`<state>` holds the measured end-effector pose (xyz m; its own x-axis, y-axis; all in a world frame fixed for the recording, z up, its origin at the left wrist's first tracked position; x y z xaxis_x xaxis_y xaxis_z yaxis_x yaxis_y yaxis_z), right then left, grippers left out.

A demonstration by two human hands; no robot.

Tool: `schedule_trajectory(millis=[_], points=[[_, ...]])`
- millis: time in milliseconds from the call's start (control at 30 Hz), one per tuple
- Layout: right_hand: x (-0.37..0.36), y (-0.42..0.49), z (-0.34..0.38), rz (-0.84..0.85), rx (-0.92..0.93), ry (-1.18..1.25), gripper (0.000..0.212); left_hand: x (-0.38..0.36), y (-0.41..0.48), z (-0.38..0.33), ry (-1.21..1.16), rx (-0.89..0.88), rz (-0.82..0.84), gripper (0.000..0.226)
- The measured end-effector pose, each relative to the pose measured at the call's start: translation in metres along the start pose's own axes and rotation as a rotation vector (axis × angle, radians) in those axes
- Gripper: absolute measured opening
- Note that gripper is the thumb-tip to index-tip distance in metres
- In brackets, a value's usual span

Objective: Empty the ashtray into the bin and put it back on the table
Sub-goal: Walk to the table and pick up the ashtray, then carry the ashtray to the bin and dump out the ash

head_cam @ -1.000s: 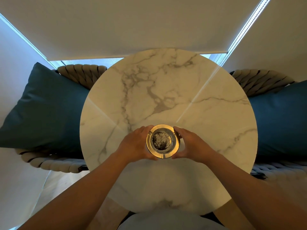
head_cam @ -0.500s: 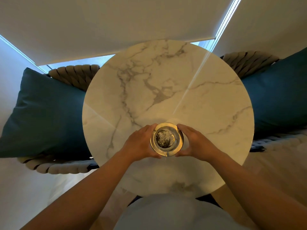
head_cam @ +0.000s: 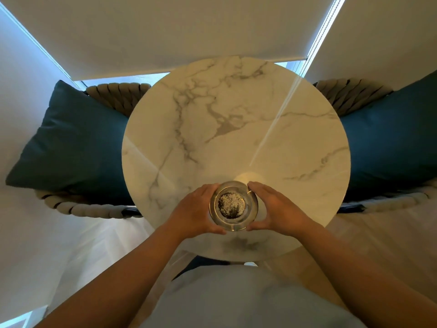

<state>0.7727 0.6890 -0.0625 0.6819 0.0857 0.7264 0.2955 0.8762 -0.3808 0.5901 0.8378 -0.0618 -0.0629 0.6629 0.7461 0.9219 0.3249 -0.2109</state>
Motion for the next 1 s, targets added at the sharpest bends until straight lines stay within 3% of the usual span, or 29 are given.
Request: schedule_trajectory(millis=[500,767,1000], points=[[-0.009,-0.079,-0.020,0.147,0.287,-0.126,0.113,-0.085,-0.104,-0.084,-0.108,0.203,-0.256,0.118],[-0.024,-0.087,0.021,0.264,0.447,-0.209,0.113,-0.089,-0.160,-0.099,-0.244,0.314,-0.456,0.100],[-0.064,-0.087,0.087,0.373,0.641,-0.271,0.111,-0.101,-0.233,-0.082,-0.213,0.510,-0.581,0.104]])
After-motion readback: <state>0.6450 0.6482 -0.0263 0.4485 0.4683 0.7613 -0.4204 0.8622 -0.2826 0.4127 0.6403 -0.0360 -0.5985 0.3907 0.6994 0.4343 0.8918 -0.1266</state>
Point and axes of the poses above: each hand's wrist, its own y-axis towards the middle knuckle, its own x-axis out of the back of the hand, z = x × y, the point moved 2 cm from there along y, towards the middle knuckle, and after that the axes turned 7 degrees about -x, right-handed, at the moved point
